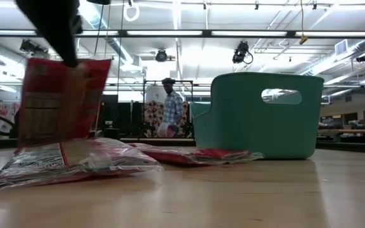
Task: Sort popcorn bags into baskets
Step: Put the red popcorn pack into the green bin
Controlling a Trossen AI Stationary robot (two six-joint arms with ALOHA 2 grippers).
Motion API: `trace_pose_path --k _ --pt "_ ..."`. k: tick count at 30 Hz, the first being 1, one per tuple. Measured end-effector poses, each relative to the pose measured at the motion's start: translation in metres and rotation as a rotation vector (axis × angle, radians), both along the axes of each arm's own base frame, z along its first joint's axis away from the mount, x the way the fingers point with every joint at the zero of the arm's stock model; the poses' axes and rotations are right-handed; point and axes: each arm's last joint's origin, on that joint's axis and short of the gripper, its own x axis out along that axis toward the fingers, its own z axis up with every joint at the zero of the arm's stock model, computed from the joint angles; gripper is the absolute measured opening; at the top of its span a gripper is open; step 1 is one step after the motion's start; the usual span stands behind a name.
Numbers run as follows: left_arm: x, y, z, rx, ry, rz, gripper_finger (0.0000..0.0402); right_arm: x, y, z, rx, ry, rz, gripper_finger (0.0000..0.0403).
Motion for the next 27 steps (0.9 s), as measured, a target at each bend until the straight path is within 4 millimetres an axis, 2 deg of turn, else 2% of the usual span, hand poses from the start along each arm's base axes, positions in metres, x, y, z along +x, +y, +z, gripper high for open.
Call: trace_pose_path --k 7,14,22,27 --pt "0.021 0.021 0.007 -0.055 -0.088 -0.006 0.0002 0.000 0.000 0.000 0.002 0.000 -0.001 0.0018" --pt "0.040 0.050 0.035 0.004 -0.170 -0.057 0.0001 0.000 0.000 0.000 0.003 0.000 0.000 0.0018" --pt "0.059 0.090 0.055 0.069 -0.271 -0.061 0.0001 0.000 0.000 0.000 0.016 -0.003 -0.004 0.0018" --pt "0.069 0.109 0.079 0.123 -0.379 -0.074 0.0001 0.000 -0.001 0.000 0.014 -0.003 -0.024 0.0018"
